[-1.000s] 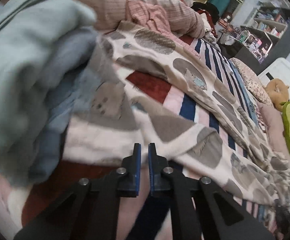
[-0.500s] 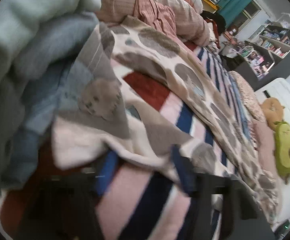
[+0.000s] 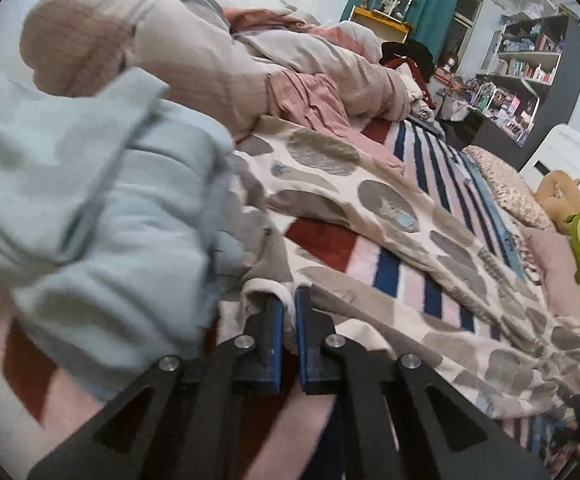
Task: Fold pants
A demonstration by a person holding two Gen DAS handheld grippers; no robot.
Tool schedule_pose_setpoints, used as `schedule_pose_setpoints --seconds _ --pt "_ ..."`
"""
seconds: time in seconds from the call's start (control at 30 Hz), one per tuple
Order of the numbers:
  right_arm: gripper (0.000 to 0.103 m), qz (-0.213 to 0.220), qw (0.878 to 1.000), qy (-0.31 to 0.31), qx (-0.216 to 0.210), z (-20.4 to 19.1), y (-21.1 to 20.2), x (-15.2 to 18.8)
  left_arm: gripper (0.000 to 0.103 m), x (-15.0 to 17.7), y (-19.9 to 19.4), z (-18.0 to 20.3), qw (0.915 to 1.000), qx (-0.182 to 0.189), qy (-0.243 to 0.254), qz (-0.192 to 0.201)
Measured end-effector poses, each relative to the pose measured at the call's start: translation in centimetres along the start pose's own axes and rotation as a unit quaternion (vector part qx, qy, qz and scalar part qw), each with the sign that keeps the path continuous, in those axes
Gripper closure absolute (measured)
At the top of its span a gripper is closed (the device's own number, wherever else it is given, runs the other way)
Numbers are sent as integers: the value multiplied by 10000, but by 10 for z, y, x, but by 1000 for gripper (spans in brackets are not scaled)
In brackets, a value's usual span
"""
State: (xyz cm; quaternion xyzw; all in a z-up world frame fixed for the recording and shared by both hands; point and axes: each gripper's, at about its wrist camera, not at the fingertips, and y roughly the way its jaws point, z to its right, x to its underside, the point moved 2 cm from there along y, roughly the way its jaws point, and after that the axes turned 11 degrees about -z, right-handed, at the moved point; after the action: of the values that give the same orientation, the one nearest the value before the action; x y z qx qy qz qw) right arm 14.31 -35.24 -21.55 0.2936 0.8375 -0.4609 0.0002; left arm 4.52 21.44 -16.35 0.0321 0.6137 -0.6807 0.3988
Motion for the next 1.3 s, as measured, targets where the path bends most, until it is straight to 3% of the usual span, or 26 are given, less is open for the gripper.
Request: schedule_pose_setpoints --seconds 0.07,0.13,0.23,0.47,0.7,0.8,1.1,1.3 --pt "65 77 9994 -45 330 -2 1 -1 99 2 -3 -7 9999 -145 33 6" --pt "93 133 9975 -136 685 -1 0 1 99 5 -7 -13 9999 -141 -3 -4" --pt "99 107 9981 -148 592 9 -7 7 99 8 -10 -14 10000 -67 7 -21" --pt "101 226 9983 -523 126 5 -37 18 99 5 -37 -7 9995 31 134 285" --pt "101 375 9898 -1353 -244 -37 -66 -16 100 -29 -48 5 9977 -23 364 565" --pt "101 254 9858 -1653 -147 -52 -62 -36 101 -37 -40 9 9981 132 372 474" --pt "101 -69 9787 -2049 -125 -82 -45 -89 101 -93 -19 34 9961 -8 529 708" --pt "101 -163 9695 -2425 325 -114 -16 -129 101 -139 23 55 9957 -129 488 772"
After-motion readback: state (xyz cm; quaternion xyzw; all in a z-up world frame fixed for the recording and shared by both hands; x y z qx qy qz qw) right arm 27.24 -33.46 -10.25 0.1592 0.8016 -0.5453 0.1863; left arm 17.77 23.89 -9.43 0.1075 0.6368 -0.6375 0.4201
